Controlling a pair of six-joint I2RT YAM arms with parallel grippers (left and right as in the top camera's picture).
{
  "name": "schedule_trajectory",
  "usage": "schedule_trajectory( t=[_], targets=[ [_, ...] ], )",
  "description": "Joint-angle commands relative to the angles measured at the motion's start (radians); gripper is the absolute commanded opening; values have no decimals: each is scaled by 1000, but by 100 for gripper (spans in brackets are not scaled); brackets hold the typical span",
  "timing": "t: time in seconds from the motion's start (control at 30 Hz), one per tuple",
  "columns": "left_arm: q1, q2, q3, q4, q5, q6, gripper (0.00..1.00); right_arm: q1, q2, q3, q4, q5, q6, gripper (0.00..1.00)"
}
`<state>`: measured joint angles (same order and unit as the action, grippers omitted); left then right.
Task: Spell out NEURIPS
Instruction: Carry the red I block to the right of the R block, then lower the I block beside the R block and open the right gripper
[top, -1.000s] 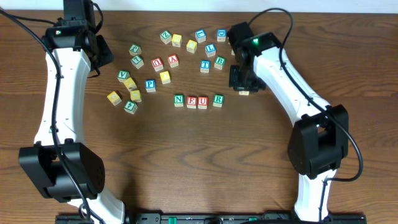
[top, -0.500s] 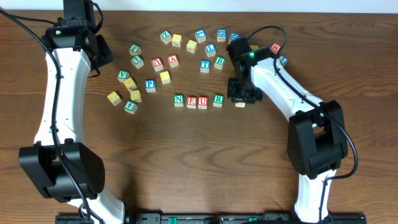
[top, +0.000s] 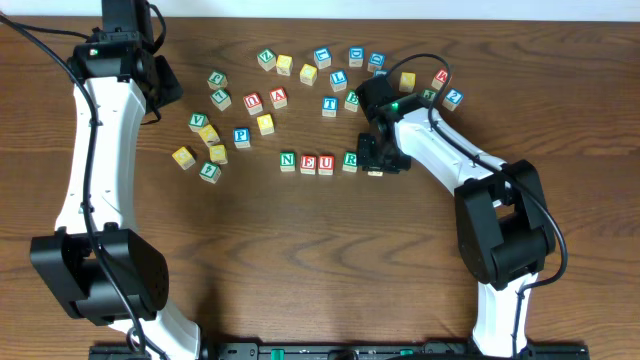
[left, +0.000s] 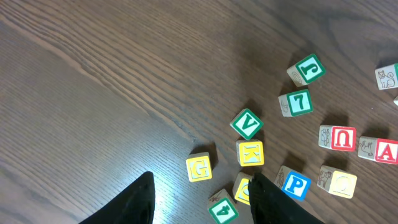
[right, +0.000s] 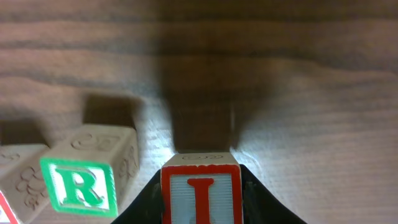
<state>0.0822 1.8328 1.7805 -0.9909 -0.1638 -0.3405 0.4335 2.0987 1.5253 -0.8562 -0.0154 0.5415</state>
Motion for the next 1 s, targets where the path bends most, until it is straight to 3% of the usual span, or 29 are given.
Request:
schedule_trajectory(
  t=[0.0,0.4,0.6,0.97],
  targets=[
    [0,10,-10,-2,-13,-9,49,6,-13,-16,33,0,15,30],
    [0,10,-10,-3,-13,-8,48,7,-12,-16,49,2,15,40],
    [0,10,-10,-2,-13,-8,49,3,-13,-6,44,2,14,40],
    [0,10,-10,-3,-13,-8,49,-14,-24,194,-115,13,-51,46]
  ],
)
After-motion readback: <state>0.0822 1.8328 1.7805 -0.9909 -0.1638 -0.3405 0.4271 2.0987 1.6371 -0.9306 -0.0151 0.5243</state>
